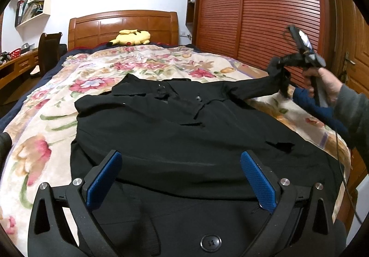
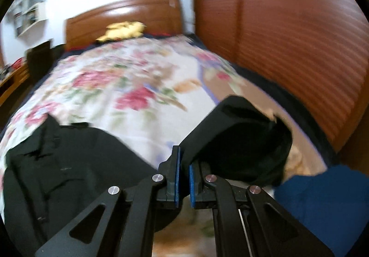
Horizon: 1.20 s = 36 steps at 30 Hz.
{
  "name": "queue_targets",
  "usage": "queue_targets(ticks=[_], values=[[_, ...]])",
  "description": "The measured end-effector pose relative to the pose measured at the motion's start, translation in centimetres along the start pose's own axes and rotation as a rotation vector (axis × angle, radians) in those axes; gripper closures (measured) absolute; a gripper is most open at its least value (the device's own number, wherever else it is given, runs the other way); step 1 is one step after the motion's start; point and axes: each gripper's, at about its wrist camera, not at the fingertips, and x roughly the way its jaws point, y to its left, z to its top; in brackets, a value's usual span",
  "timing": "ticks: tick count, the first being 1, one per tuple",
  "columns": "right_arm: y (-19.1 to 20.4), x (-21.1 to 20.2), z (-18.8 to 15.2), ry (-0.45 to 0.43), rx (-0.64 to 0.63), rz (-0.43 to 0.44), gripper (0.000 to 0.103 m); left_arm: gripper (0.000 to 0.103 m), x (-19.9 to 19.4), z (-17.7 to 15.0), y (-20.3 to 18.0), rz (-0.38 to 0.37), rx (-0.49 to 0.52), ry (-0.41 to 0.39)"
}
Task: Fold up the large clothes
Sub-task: 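Fold the held sleeve across the coat front and release it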
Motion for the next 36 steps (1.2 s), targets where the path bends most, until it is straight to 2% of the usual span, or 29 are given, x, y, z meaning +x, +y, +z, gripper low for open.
queue_targets(ticks=[4,8,18,25,31,34,36], values=[[4.5,-4.3,0.1,-0.067,-0.101,0.087,0.096,0.000,-0.5,0.0,0.6,0.012,-0.009,-0.009],[8.9,-7.4,-0.9,-0.087,-0.204,0.177,0.096,0.000,-1.1,0.0,1.5,0.029,-0.019,-0.016],[15.2,-10.9,-6.6,-0.012,-0.359,0.343,0.096,0.000,-2.6,-0.3,3.9,0.059,-0.042,-0.030],[15.9,-9.1,-9.2,0.098,-0.398,0.392,0.096,0.000,-3.1,-0.3,5.2,0.073,-0.063,-0.034],[17.0,-8.3,-10.7,0.176,-0.414,0.390,0.096,0.000,-3.1,-0.3,5.7,0.077,-0.070,-0.037],[17.7,-8.1,-11.3,0.207,-0.424,0.387,0.092,0.000,-3.2,-0.3,5.8,0.077,-0.069,-0.037],[18.4,-7.7,-12.0,0.225,-0.435,0.371,0.082,0.000,-3.1,-0.3,5.8,0.079,-0.066,-0.035]])
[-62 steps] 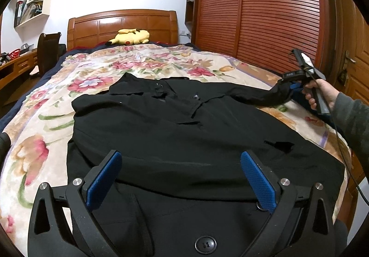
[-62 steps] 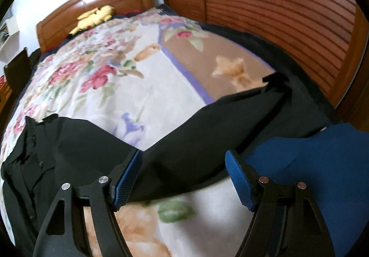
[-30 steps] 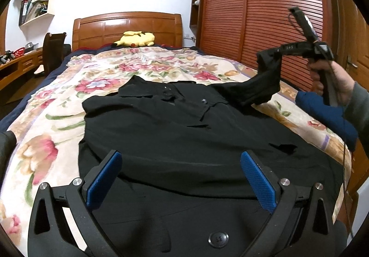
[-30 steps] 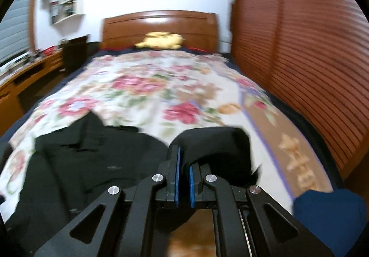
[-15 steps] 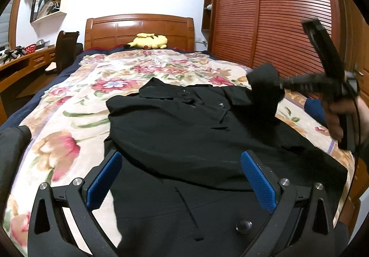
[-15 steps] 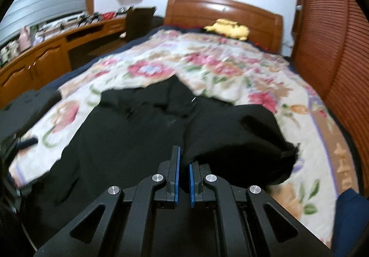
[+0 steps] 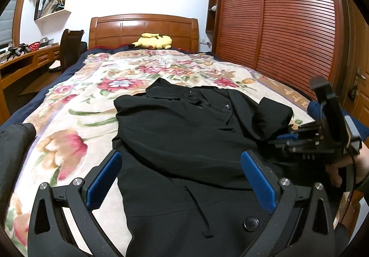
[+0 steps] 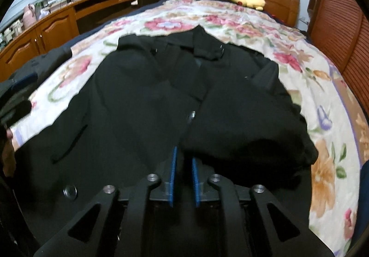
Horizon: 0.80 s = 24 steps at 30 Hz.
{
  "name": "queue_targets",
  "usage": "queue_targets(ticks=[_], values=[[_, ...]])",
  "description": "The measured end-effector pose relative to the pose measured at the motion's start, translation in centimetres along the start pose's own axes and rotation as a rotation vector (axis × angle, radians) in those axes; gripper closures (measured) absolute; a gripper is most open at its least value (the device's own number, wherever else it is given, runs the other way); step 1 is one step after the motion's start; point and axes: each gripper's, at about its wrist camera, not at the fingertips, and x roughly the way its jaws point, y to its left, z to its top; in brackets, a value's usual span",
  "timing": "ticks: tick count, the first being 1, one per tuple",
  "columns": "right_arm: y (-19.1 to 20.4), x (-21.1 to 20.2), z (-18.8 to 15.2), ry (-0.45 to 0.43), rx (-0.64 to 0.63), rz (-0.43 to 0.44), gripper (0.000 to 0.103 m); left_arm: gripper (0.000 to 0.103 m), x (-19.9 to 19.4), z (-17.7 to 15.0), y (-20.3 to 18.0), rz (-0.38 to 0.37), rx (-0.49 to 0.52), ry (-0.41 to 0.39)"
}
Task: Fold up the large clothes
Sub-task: 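Fold the held sleeve across the coat front and release it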
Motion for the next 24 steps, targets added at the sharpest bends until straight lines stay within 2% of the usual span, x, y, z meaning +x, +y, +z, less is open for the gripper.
queue_targets(ticks=[4,6,9,14,20,24], values=[[0.6,-0.3,-0.6,0.009,0.003,0.003,0.074,0.000,-0.1,0.0,0.1,0.000,0.002,0.001],[0.8,-0.4,-0.9,0.006,0.003,-0.003,0.064,0.000,-0.1,0.0,0.1,0.001,0.004,0.003],[0.9,-0.7,-1.4,0.003,-0.004,-0.026,0.056,0.000,-0.1,0.0,0.1,0.001,0.004,0.002],[0.2,-3.1,-2.3,-0.051,0.006,-0.033,0.054,0.000,-0.1,0.0,0.1,0.001,0.003,0.002],[-2.3,-5.9,-1.0,-0.141,0.049,-0.095,0.050,0.000,-0.1,-0.1,-0.1,-0.004,0.009,0.002],[-4.3,-5.6,0.1,-0.171,0.095,-0.127,0.047,0.000,-0.1,-0.4,-0.6,-0.012,0.021,0.007]])
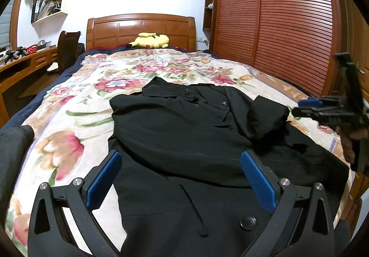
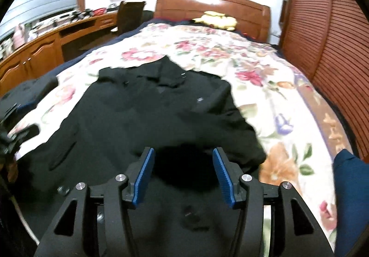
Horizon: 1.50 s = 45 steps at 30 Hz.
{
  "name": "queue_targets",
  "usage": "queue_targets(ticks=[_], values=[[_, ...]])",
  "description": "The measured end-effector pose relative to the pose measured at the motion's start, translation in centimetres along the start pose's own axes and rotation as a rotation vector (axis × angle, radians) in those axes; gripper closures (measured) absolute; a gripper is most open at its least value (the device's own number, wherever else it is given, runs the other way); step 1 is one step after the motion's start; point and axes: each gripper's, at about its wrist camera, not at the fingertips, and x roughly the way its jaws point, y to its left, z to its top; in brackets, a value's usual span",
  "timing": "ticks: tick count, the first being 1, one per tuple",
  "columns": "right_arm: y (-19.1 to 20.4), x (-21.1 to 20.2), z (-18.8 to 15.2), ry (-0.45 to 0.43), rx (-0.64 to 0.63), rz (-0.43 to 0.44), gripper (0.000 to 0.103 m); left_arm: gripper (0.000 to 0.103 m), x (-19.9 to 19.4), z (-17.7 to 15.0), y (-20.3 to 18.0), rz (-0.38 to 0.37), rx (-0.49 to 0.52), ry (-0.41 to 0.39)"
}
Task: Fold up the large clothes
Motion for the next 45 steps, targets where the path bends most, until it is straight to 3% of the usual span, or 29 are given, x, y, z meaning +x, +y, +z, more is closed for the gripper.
queue_targets(ticks=[5,8,11,12,13,15,17,23,28,33,37,38,40,42,45], values=[[-1.4,3.8,-0.9,0.092,0.057,0.012,0.047,0.000,0.1,-0.3,-1.0,-0.009,0.034,0.012],[-1.3,6.4,-1.4,0.162,0.034,-0.025,0.047,0.000,0.1,-0.4,-1.3,-0.011,0.044,0.018],[-1.8,7.9,-1.3,0.179,0.024,-0.056,0.047,0.000,0.2,-0.3,-1.3,-0.013,0.040,0.020],[-1.9,8.1,-1.1,0.175,0.024,-0.068,0.051,0.000,0.1,-0.3,-1.2,-0.014,0.038,0.019],[-2.2,8.1,-0.9,0.164,0.025,-0.073,0.059,0.000,0.2,-0.3,-1.3,-0.012,0.039,0.018],[-2.1,8.0,-0.3,0.145,0.016,-0.070,0.089,0.000,0.2,-0.2,-1.2,-0.012,0.035,0.016],[-2.1,7.4,-0.1,0.104,-0.001,-0.081,0.094,0.000,0.1,-0.2,-1.2,-0.010,0.033,0.014],[0.8,4.4,1.9,-0.064,-0.069,-0.103,0.097,0.000,-0.2,-0.1,-0.6,-0.001,0.016,0.004],[5.4,1.2,2.5,-0.198,-0.157,-0.038,0.097,0.000,-0.5,0.1,0.2,0.010,-0.004,-0.010],[9.4,0.4,1.7,-0.188,-0.210,0.051,0.097,0.000,-0.6,0.1,0.8,0.015,-0.016,-0.011],[8.9,1.2,1.3,-0.153,-0.191,0.063,0.097,0.000,-0.8,0.0,0.9,0.015,-0.010,-0.009],[8.1,1.4,1.7,-0.139,-0.173,0.048,0.096,0.000,-0.8,0.0,0.9,0.015,-0.009,-0.009],[6.5,2.0,2.5,-0.102,-0.121,0.003,0.081,0.000,-0.9,0.0,1.1,0.016,-0.007,-0.010],[4.7,2.7,2.6,-0.073,-0.059,-0.027,0.048,0.000,-0.9,0.0,1.1,0.015,-0.008,-0.009],[1.9,3.7,2.5,-0.031,0.029,-0.075,0.037,0.000,-0.9,-0.1,1.1,0.014,-0.007,-0.009]])
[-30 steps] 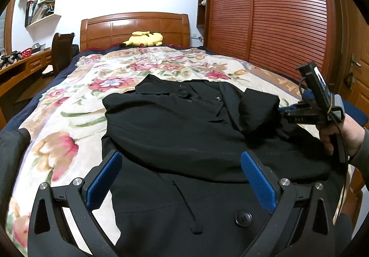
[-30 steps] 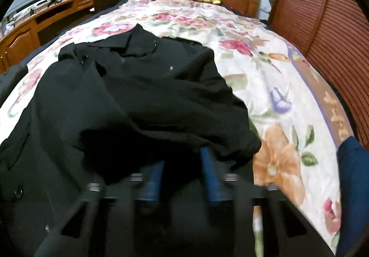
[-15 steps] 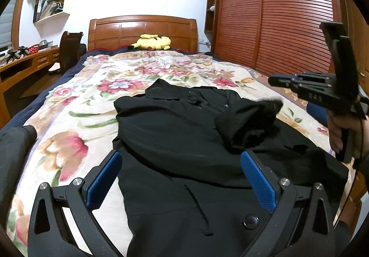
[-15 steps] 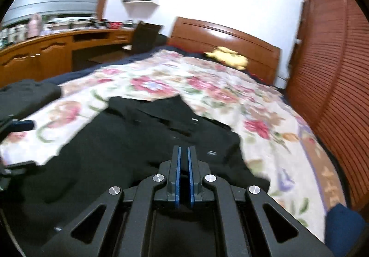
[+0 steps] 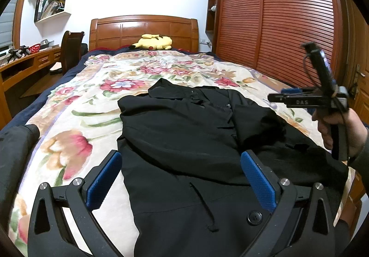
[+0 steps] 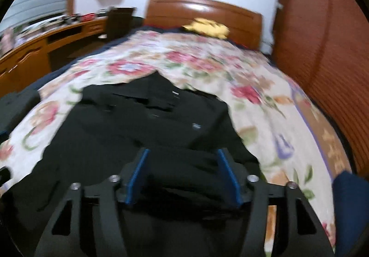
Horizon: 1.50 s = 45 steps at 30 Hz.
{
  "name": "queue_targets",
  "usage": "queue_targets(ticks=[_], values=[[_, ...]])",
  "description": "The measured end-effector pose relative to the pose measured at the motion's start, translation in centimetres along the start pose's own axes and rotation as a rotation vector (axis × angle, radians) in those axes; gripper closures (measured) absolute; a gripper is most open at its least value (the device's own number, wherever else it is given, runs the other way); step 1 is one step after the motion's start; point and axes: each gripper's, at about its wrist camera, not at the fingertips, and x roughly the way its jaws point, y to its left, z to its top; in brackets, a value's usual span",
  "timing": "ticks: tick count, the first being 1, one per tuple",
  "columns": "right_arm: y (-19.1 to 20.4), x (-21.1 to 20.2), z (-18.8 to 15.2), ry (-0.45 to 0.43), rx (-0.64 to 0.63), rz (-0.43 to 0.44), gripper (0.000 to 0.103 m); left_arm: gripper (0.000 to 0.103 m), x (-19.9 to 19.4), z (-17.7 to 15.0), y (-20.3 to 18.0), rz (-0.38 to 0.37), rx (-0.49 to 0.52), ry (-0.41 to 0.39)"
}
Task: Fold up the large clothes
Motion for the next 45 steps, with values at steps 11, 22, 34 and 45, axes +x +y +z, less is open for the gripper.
queue_targets(ticks=[11,22,34,45], values=[[-7.9,6.3,-2.7,0.263,0.277,0.039,0.037,0.000,0.1,0.1,-0.2,-0.006,0.010,0.006],[-6.7,7.9,-3.9,0.336,0.211,0.167,0.064,0.000,-0.2,0.1,-0.7,0.012,0.021,0.013],[-0.9,-1.0,0.3,0.002,0.035,0.261,0.089,0.000,-2.1,-0.6,0.5,0.059,0.003,0.000],[6.7,-4.2,-2.0,0.001,-0.137,0.403,0.087,0.000,-4.3,-2.1,2.0,0.096,-0.025,-0.007]])
